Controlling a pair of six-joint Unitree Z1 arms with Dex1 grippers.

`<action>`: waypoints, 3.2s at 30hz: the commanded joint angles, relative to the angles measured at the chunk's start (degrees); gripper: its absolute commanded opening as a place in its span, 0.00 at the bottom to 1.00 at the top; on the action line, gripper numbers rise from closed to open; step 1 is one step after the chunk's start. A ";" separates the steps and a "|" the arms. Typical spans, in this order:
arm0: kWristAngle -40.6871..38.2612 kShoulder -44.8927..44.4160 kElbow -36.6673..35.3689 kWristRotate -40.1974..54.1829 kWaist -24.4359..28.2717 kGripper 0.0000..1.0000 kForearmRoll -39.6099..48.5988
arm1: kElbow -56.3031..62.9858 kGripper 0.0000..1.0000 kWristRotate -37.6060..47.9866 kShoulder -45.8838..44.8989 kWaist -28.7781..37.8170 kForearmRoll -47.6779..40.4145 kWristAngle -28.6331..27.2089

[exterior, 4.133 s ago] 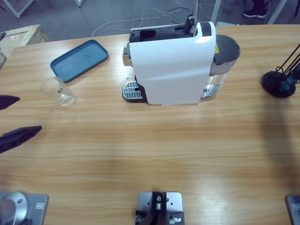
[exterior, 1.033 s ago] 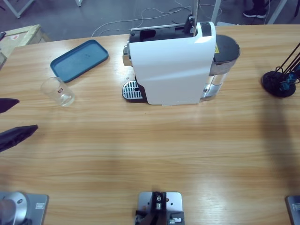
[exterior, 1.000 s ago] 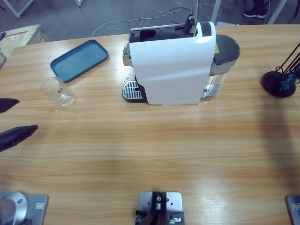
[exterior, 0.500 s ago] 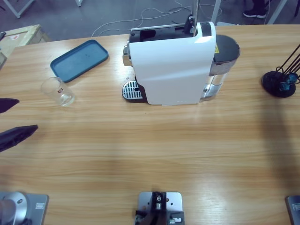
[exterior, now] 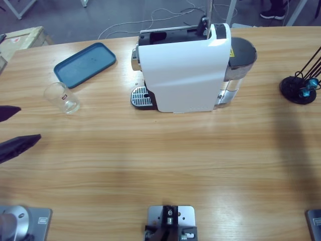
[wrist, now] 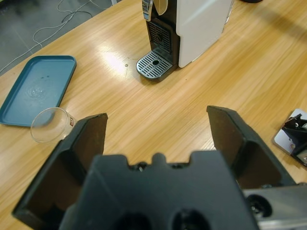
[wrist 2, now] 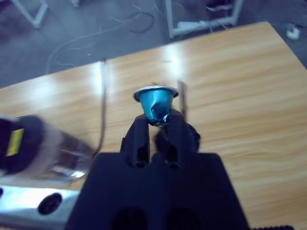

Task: Pour coffee

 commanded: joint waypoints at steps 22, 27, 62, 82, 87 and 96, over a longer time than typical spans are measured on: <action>3.72 -0.19 -0.41 -0.09 -0.51 0.95 3.21 | -50.26 0.00 -44.40 42.72 42.26 24.25 11.86; 3.78 -0.57 -0.31 -0.16 -0.51 0.95 3.12 | -55.99 0.00 -45.24 47.92 41.37 24.45 11.97; 3.78 -0.94 0.04 -0.07 -0.51 0.95 2.68 | -51.44 0.09 -45.36 49.65 37.84 25.29 10.11; 3.46 -0.47 -0.04 0.02 -0.51 0.95 2.68 | -37.20 0.00 -22.69 32.00 50.74 17.22 8.16; 3.30 -0.20 -0.13 -0.14 -0.51 0.91 2.60 | -17.38 0.00 -1.03 18.41 52.32 5.96 -5.96; 2.81 1.06 0.04 -0.16 -0.51 0.91 1.80 | -17.06 0.00 11.06 21.43 40.26 -7.74 -21.08</action>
